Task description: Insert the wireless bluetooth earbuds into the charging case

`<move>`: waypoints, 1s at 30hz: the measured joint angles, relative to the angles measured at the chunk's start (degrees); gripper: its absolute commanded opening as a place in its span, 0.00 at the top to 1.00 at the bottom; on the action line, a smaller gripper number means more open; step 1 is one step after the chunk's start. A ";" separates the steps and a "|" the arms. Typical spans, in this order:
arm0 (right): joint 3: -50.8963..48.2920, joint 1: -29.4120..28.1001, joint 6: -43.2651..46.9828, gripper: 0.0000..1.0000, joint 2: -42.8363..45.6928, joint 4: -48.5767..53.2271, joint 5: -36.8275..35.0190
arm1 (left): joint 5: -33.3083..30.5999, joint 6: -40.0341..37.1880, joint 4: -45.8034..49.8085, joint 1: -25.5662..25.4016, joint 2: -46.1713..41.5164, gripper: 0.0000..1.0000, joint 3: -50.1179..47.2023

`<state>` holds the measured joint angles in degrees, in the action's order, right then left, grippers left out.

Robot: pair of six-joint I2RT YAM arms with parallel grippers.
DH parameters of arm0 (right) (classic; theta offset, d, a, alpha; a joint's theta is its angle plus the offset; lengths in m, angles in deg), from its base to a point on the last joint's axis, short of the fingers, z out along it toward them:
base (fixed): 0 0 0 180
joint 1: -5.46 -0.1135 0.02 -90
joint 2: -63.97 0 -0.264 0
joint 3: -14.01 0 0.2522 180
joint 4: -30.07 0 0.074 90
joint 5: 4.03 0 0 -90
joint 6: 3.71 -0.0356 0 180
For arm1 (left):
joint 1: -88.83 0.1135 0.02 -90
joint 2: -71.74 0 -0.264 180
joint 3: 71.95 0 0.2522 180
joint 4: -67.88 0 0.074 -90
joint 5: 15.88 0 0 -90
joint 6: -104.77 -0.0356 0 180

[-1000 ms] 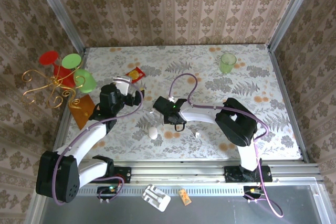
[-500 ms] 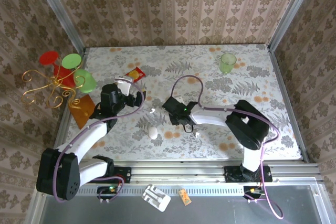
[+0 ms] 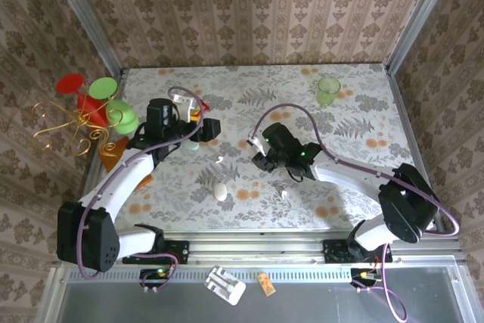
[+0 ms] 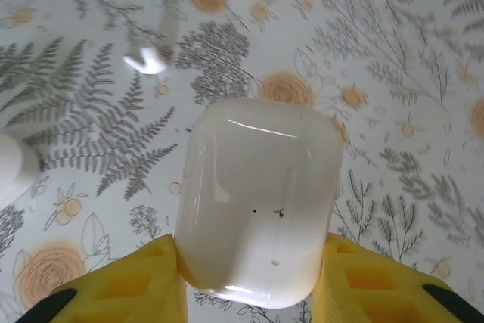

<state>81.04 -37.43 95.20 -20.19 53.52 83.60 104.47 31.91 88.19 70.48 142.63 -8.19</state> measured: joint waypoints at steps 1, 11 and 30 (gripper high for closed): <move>0.00 0.00 1.62 0.72 0.59 0.09 0.57 | 3.17 1.55 0.90 -0.04 -0.02 0.10 0.02; 3.48 0.00 7.50 0.74 1.64 2.34 5.35 | 19.91 12.81 0.09 -3.58 0.02 0.34 -1.03; 5.31 0.20 7.61 0.77 6.34 3.30 9.66 | 23.47 16.31 -3.37 -10.40 6.80 0.38 -0.20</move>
<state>86.35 -37.24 102.81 -13.85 56.82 93.26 127.95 48.22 84.82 60.08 149.43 -8.39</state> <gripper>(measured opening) 0.233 0.602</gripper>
